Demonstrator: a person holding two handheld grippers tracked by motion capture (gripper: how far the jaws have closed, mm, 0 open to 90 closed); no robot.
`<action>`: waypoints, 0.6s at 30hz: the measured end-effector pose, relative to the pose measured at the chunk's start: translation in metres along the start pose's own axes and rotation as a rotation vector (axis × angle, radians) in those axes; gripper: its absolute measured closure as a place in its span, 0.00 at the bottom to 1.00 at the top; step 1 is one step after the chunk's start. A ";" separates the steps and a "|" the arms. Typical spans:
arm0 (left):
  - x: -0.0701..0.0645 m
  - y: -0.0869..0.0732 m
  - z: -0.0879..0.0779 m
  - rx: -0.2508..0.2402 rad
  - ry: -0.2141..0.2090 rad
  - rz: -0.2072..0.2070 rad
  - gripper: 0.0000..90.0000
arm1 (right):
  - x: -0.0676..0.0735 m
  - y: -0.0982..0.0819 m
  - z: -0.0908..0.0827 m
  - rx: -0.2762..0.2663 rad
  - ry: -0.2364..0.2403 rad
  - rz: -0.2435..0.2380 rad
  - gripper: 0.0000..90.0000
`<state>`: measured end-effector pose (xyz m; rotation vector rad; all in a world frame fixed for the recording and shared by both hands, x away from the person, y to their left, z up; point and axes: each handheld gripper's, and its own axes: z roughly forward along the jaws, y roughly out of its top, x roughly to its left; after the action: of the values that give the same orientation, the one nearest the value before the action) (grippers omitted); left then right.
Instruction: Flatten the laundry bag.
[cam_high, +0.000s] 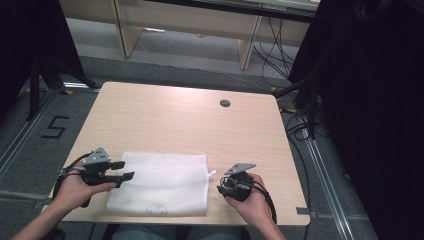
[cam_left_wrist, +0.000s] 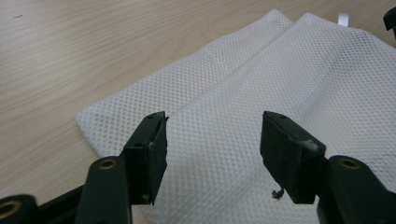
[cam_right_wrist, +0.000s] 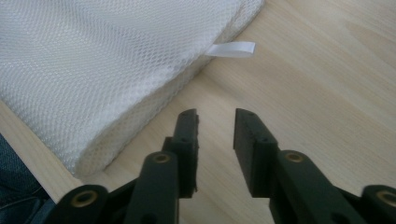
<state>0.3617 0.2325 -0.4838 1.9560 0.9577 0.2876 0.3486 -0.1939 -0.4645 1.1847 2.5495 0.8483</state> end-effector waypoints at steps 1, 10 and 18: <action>-0.001 0.000 0.001 -0.002 -0.007 -0.002 0.49 | 0.000 0.000 0.000 0.002 -0.003 -0.003 0.84; -0.013 -0.001 -0.003 0.130 -0.050 0.083 0.94 | 0.008 0.002 0.000 0.014 0.035 -0.019 1.00; -0.038 0.000 -0.011 0.244 -0.111 0.187 1.00 | 0.020 0.008 -0.001 0.011 0.062 -0.022 1.00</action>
<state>0.3303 0.2125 -0.4714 2.2653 0.7684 0.1711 0.3408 -0.1752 -0.4578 1.1490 2.6147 0.8810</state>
